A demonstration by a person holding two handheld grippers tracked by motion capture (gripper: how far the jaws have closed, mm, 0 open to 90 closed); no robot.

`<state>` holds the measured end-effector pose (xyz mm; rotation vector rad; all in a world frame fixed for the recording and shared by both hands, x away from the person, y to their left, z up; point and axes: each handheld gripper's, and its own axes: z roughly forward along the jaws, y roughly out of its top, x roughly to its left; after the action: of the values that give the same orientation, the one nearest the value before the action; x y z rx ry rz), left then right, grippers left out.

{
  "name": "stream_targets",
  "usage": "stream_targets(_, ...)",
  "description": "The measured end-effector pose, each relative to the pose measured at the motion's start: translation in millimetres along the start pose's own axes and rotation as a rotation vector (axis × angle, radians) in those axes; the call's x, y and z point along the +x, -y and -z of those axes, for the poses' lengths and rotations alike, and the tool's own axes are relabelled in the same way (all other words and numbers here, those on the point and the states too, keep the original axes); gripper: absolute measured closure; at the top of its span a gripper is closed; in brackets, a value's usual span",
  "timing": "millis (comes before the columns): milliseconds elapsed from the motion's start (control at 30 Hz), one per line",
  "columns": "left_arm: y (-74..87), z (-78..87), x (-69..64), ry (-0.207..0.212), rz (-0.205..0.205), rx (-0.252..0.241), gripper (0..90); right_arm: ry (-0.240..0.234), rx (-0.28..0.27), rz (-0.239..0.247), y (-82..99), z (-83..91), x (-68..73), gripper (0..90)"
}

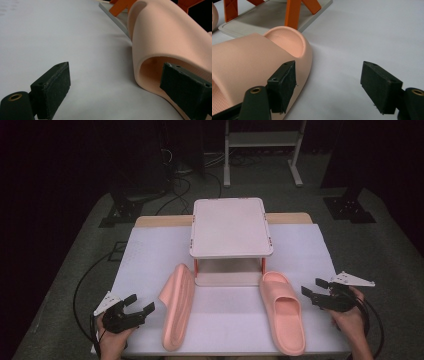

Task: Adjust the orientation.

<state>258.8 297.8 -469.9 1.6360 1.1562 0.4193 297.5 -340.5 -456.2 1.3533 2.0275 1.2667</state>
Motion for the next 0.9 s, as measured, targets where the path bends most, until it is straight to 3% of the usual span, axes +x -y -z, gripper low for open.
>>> stream_targets(533,0.4,-16.0,-11.4,0.025,-0.030,0.066,9.9,-0.009,-0.011,-0.001,0.3,2.4,1.4,27.9)
stream_targets(700,-1.2,-23.8,-15.0,0.032,-0.055,0.093,14.0,-0.013,-0.011,0.000,0.3,2.3,2.0,28.0)
stream_targets(900,-2.6,-28.9,-16.0,0.045,-0.039,0.117,20.9,-0.016,-0.019,-0.005,-0.1,3.3,1.5,27.9)
